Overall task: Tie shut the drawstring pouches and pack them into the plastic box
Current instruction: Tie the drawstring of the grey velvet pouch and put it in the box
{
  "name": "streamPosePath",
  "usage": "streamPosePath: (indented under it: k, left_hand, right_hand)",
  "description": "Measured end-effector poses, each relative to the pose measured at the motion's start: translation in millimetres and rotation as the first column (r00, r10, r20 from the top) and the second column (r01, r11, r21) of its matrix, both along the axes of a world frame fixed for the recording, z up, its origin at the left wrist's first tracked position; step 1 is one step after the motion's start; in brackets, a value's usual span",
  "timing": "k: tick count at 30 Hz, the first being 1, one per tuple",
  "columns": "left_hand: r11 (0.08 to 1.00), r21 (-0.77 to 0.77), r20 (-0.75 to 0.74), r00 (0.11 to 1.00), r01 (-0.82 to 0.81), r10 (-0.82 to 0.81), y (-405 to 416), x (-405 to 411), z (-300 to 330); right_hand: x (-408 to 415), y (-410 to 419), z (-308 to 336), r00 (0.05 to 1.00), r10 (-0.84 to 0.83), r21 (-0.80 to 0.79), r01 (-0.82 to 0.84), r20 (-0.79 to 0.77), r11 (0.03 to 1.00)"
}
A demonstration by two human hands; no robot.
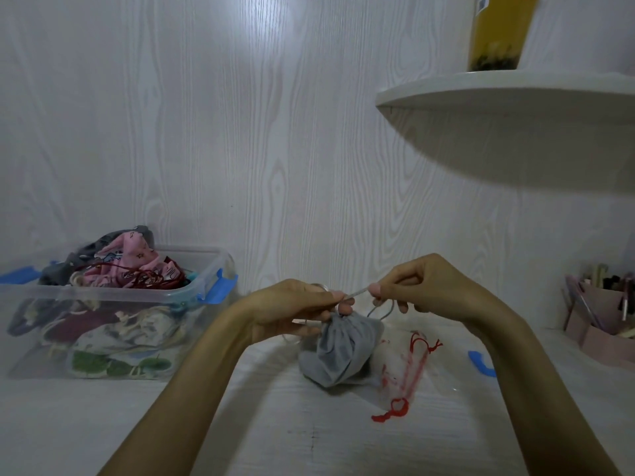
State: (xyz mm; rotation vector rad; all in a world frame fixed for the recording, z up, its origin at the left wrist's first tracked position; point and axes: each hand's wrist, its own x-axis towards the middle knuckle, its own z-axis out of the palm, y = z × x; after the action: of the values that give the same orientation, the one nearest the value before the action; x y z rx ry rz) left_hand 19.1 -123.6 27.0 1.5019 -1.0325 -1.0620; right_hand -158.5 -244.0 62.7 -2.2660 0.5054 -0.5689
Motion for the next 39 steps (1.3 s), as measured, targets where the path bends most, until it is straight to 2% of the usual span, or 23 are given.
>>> streamPosePath:
  k: [4, 10, 15, 17, 23, 28, 32, 39]
  left_hand:
    - [0.997, -0.069, -0.055, 0.998, -0.036, 0.032, 0, -3, 0]
    - [0.983, -0.102, -0.082, 0.986, -0.152, 0.144, 2, -1, -1]
    - [0.987, -0.086, -0.047, 0.99, -0.137, 0.133, 3, -5, 0]
    - [0.987, -0.095, -0.039, 0.991, -0.132, 0.129, 2, -6, 0]
    - [0.985, -0.127, 0.043, 0.992, -0.113, 0.12, 5, -7, 1]
    - [0.971, -0.22, 0.204, 0.97, -0.087, 0.134, 6, -8, 4]
    - [0.949, -0.309, 0.241, 0.96, -0.063, 0.142, 9, -6, 7]
    - [0.939, -0.34, 0.346, 0.921, -0.055, 0.18, 10, -5, 9]
  right_hand:
    - [-6, 2, 5, 0.996, 0.093, 0.036, -0.093, 0.015, 0.995]
    - [-15, 6, 10, 0.932, 0.23, 0.004, -0.239, -0.281, 0.971]
    - [6, 0, -1, 0.998, -0.028, -0.224, 0.012, -0.065, 0.975]
    - [17, 1, -10, 0.996, 0.009, -0.213, -0.027, -0.086, 0.977]
    - [31, 3, -24, 0.976, 0.176, -0.038, -0.182, -0.131, 0.982]
    - [32, -2, -28, 0.985, 0.161, -0.082, -0.167, -0.067, 0.983]
    - [30, -2, -28, 0.982, 0.187, -0.029, -0.187, 0.011, 0.982]
    - [32, -3, -29, 0.985, 0.172, -0.003, -0.172, 0.027, 0.985]
